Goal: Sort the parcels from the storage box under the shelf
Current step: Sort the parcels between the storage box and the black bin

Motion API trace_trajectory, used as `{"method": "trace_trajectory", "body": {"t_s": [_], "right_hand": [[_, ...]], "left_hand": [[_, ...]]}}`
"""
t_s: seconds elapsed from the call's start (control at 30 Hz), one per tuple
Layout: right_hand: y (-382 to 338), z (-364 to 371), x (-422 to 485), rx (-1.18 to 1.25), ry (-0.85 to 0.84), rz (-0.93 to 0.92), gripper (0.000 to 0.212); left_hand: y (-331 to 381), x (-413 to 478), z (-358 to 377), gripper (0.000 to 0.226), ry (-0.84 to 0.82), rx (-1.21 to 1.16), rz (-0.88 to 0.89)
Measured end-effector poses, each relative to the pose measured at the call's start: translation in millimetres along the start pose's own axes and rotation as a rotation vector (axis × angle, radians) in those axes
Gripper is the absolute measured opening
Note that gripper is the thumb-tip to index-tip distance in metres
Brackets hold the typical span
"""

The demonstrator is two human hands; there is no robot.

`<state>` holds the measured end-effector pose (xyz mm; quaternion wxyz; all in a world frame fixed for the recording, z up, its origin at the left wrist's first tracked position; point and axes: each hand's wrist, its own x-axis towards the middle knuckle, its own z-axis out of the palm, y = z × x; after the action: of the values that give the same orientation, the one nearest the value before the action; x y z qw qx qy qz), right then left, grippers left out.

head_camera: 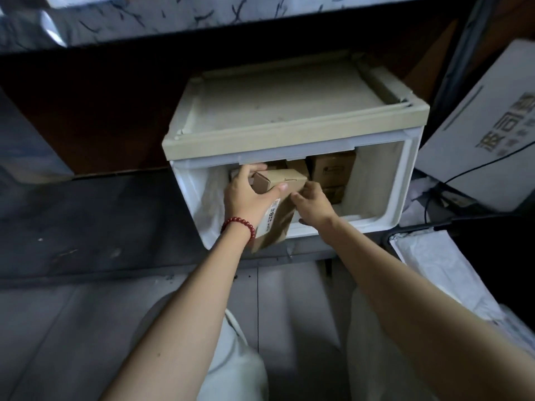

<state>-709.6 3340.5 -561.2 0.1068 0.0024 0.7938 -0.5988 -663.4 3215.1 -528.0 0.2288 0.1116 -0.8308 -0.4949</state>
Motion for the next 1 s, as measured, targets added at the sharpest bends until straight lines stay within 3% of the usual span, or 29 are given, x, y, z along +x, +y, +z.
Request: {"method": "trace_trajectory", "body": {"t_s": [0.17,0.3,0.4,0.5,0.63,0.83,1.0], "right_hand": [[-7,-12,-31,-0.064,-0.148,0.061,0.054],[-10,-26,-54,-0.252,-0.404,0.316,0.060],[-10,-32,-61,-0.142,-0.528,0.430,0.051],[-4,-35,-59,-0.137,-0.424,0.351,0.041],[-1,-40,-51,-0.140,-0.244,0.200,0.054],[-5,-45,-44,-0.407,-0.052,-0.186,0.051],[-4,-45,-39,-0.194,0.029,-0.220,0.048]], "left_hand": [[-1,-18,-18,0.043,-0.004,-0.095,-0.214],[-8,-28,-30,0.034,-0.005,-0.333,-0.465],[-14,-37,-34,0.025,-0.011,-0.387,-0.496],[-19,-41,-38,0.022,-0.038,-0.405,-0.454],[-26,-43,-45,0.027,-0.179,-0.302,-0.320],[-47,-40,-43,0.042,-0.271,-0.125,-0.317],[-55,-33,-38,0.040,-0.212,-0.136,-0.420]]}}
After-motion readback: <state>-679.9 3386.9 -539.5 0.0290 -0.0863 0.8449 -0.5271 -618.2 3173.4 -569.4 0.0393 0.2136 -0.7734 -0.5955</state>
